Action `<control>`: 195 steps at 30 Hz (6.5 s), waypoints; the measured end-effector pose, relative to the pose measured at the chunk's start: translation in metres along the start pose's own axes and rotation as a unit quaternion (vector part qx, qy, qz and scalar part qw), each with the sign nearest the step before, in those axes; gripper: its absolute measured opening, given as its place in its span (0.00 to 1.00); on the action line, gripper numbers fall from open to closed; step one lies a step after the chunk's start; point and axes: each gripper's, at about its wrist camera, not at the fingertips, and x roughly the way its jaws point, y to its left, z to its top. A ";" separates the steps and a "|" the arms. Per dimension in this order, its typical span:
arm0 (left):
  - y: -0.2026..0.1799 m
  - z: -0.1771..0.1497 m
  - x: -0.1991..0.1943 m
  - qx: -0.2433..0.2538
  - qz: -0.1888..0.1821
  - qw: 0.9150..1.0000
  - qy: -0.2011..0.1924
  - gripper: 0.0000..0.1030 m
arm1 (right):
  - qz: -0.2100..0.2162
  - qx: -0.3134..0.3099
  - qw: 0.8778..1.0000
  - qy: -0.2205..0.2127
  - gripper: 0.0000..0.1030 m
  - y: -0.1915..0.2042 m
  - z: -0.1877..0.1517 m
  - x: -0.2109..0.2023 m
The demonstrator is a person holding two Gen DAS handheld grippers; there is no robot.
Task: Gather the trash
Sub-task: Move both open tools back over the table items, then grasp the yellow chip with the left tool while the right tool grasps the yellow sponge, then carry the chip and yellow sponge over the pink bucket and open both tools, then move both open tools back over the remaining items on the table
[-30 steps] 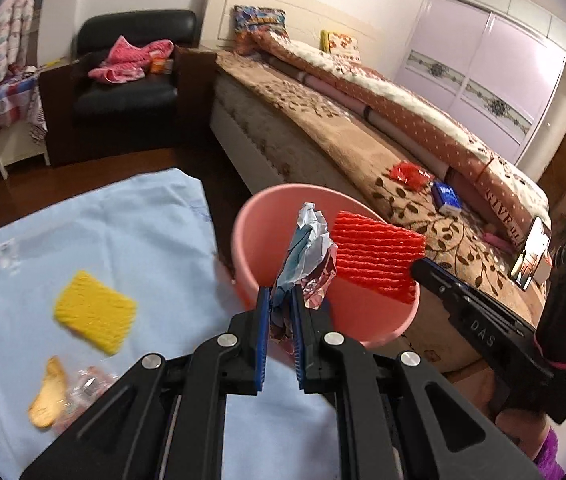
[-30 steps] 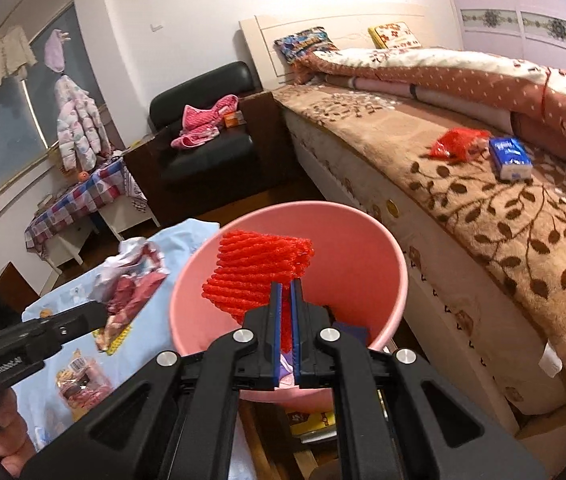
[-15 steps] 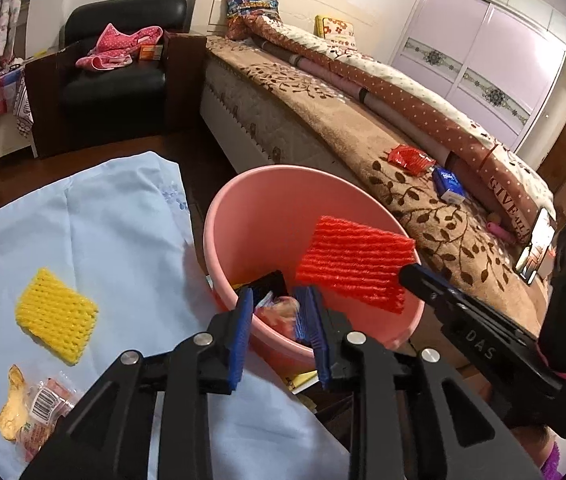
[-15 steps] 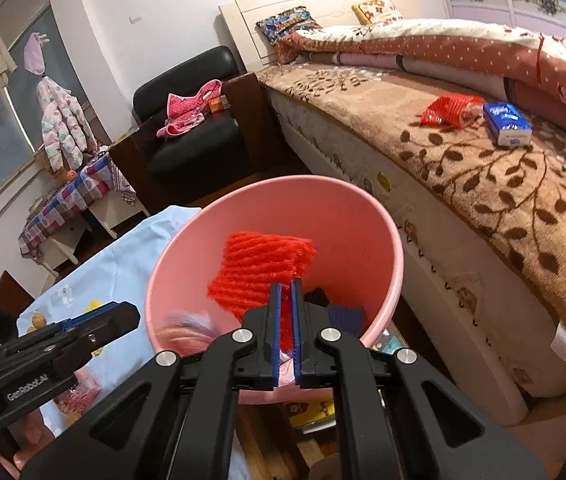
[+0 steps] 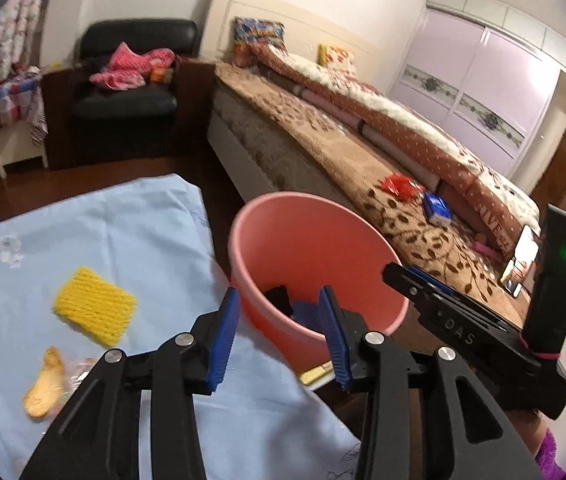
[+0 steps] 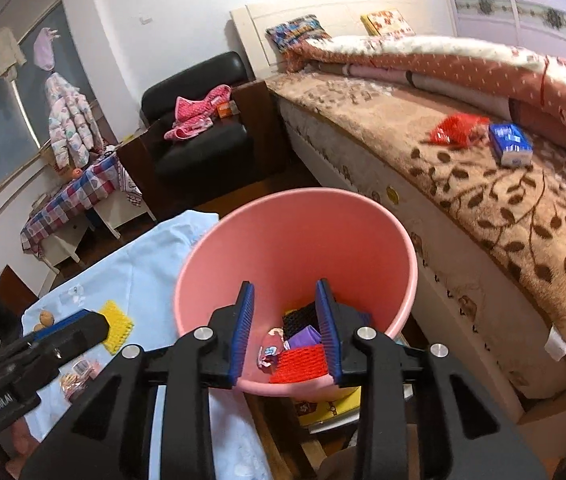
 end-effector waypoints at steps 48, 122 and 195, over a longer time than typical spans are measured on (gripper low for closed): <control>0.167 -0.079 -0.056 -0.097 0.158 0.982 0.041 0.29 | 0.173 -0.117 0.975 0.079 0.31 0.129 -0.062 -0.006; 0.051 -0.029 -0.079 -0.054 0.060 0.996 -0.027 0.03 | 0.086 -0.075 0.993 -0.030 0.09 0.054 -0.007 -0.047; 0.103 -0.047 -0.121 -0.045 0.099 0.992 -0.066 0.44 | 0.126 -0.068 0.990 0.018 0.28 0.092 -0.051 -0.049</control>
